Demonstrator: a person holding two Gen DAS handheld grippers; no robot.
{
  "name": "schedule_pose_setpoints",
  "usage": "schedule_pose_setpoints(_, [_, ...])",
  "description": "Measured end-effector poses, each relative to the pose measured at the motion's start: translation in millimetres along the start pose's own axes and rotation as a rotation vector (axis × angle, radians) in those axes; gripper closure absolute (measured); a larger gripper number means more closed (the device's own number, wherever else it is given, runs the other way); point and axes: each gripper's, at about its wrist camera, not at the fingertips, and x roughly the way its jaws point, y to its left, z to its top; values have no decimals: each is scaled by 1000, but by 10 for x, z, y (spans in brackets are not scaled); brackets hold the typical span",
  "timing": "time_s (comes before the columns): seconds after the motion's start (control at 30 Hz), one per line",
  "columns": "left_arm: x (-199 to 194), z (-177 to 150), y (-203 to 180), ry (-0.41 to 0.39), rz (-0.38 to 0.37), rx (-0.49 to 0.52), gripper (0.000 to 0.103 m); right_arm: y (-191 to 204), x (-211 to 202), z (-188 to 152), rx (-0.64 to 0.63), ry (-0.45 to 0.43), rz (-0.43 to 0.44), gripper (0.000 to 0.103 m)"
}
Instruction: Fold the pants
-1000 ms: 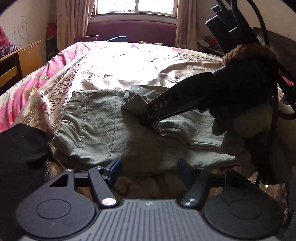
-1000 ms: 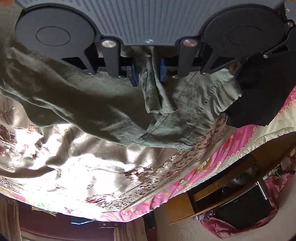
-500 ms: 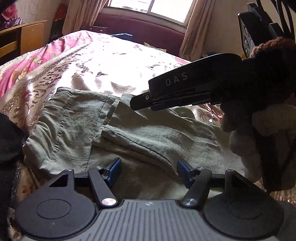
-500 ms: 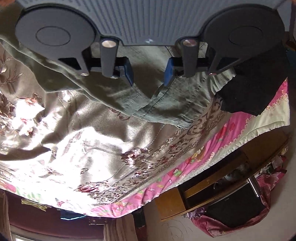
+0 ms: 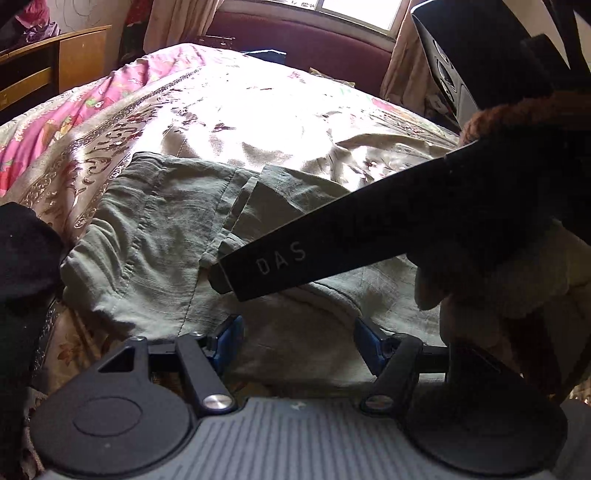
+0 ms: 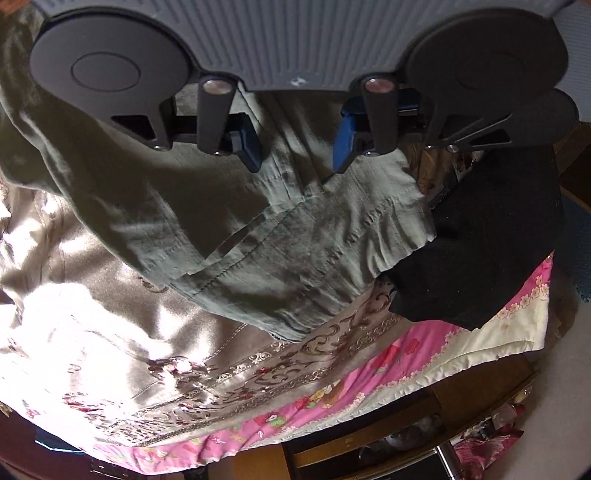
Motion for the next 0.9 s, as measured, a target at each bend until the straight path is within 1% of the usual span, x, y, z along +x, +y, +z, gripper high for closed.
schedule_pose_setpoints(0.07, [-19,-29,1,5,-5,9,24,67,-1,-9,-42,4,-13,59])
schedule_pose_setpoints(0.2, [-18,-47,-1,11,-20,22,24,78,87,7,-78,7,-120,61])
schedule_pose_setpoints(0.23, [-19,-39,-3,5,-21,25,24,63,108,2,-76,2,-136,70])
schedule_pose_setpoints(0.27, [-24,-36,-2,-1,-20,29,24,34,120,-4,-60,-4,-140,86])
schedule_pose_setpoints(0.3, [-29,-36,2,-6,-19,32,24,7,111,-6,-36,-9,-131,93])
schedule_pose_setpoints(0.37, [-35,-39,23,-11,-23,37,24,-29,35,-3,0,-33,-116,97])
schedule_pose_setpoints(0.47, [-38,-37,60,-19,-24,36,24,-60,-205,46,69,-106,-96,98])
schedule_pose_setpoints(0.53, [-61,-17,82,-43,-36,36,24,-32,-371,105,93,-162,-78,98])
schedule_pose_setpoints(0.6, [-93,8,97,-69,-45,33,24,84,-505,182,79,-220,-55,98])
schedule_pose_setpoints(0.63, [-106,18,107,-80,-49,31,24,164,-522,213,60,-234,-47,98])
schedule_pose_setpoints(0.7, [-117,23,135,-90,-50,26,24,317,-436,254,6,-231,-34,98])
schedule_pose_setpoints(0.77, [-120,0,169,-87,-36,26,24,425,-267,275,-12,-206,-16,98])
schedule_pose_setpoints(0.83, [-112,-42,214,-81,21,35,26,490,-122,280,-22,-197,-2,98])
schedule_pose_setpoints(0.9, [-95,-73,305,-68,35,17,26,498,-1,293,-14,-181,2,98])
